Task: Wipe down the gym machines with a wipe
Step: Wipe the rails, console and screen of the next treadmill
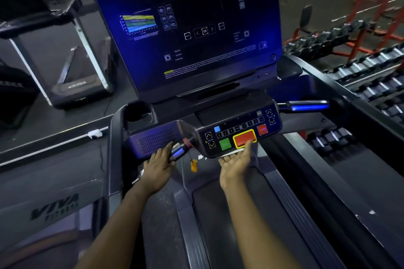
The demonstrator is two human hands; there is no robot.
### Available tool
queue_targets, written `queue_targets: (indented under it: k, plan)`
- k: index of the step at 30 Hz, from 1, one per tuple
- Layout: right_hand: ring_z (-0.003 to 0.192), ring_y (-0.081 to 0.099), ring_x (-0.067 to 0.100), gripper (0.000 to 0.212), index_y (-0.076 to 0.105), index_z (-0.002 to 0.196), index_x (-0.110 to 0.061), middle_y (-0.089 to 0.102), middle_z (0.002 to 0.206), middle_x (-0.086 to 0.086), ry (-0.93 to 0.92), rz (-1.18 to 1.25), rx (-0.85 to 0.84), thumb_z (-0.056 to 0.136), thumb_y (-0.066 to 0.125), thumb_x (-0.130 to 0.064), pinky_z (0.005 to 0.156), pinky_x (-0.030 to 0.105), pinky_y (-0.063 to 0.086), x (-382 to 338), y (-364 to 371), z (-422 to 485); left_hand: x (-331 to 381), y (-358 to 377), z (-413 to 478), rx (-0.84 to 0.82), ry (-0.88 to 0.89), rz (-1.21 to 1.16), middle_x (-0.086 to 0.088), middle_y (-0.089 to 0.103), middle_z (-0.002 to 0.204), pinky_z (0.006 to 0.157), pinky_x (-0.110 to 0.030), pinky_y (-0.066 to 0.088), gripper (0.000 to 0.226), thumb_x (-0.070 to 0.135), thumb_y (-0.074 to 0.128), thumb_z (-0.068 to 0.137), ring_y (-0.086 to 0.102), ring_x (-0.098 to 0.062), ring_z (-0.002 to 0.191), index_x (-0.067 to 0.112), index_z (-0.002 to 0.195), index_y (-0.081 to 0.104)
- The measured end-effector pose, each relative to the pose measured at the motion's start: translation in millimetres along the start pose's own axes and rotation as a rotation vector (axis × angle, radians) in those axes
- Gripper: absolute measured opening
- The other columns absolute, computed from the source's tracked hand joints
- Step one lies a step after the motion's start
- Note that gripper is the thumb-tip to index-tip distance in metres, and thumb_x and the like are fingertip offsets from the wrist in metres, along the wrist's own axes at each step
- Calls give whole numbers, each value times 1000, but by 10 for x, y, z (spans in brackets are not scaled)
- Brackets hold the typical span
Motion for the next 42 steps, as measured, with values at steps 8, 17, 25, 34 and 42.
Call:
queue_targets:
  k: [8, 17, 25, 34, 42]
  plan:
    - [105, 68, 32, 37, 60, 125, -13, 71, 112, 10, 25, -94, 16, 104, 47, -41, 85, 36, 55, 424, 82, -189, -52, 12, 30, -17, 62, -13, -2, 42, 146, 101, -43, 31, 81, 19, 56, 94, 39, -24, 131, 27, 161, 13]
    - [89, 67, 29, 24, 70, 109, 6, 71, 95, 14, -257, -875, 163, 89, 56, 7, 72, 31, 51, 455, -244, -264, -62, 68, 58, -12, 72, 3, -5, 40, 146, 104, -44, 31, 81, 21, 55, 95, 38, -28, 133, 24, 162, 10]
    - [126, 60, 20, 48, 75, 116, -16, 72, 124, -1, -1337, -1744, -612, 82, 43, -4, 108, 38, 41, 315, 80, -655, -79, 53, 62, -32, 75, -26, -4, 39, 148, 106, -45, 30, 81, 18, 54, 93, 37, -28, 134, 25, 162, 10]
    - [131, 58, 21, 44, 78, 109, -15, 70, 128, -2, -1746, -2329, -1124, 82, 44, -8, 116, 41, 27, -39, 108, -162, -23, 14, 83, 40, 23, -108, -6, 45, 150, 110, -48, 32, 64, 15, 47, 98, 41, -28, 137, 22, 158, 27]
    - [112, 67, 23, 44, 80, 105, -13, 76, 112, 5, -1251, -1656, -236, 77, 47, -4, 105, 31, 46, -1061, 10, -135, 714, -181, 287, 237, 249, -247, -4, 45, 153, 115, -47, 31, 58, 10, 54, 96, 39, -27, 141, 17, 152, 41]
Point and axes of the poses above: each hand's wrist, its own z-axis towards the middle knuckle, its own y-axis out of the palm, x = y × z, the point moved 5 cm from there along z, towards the middle knuckle
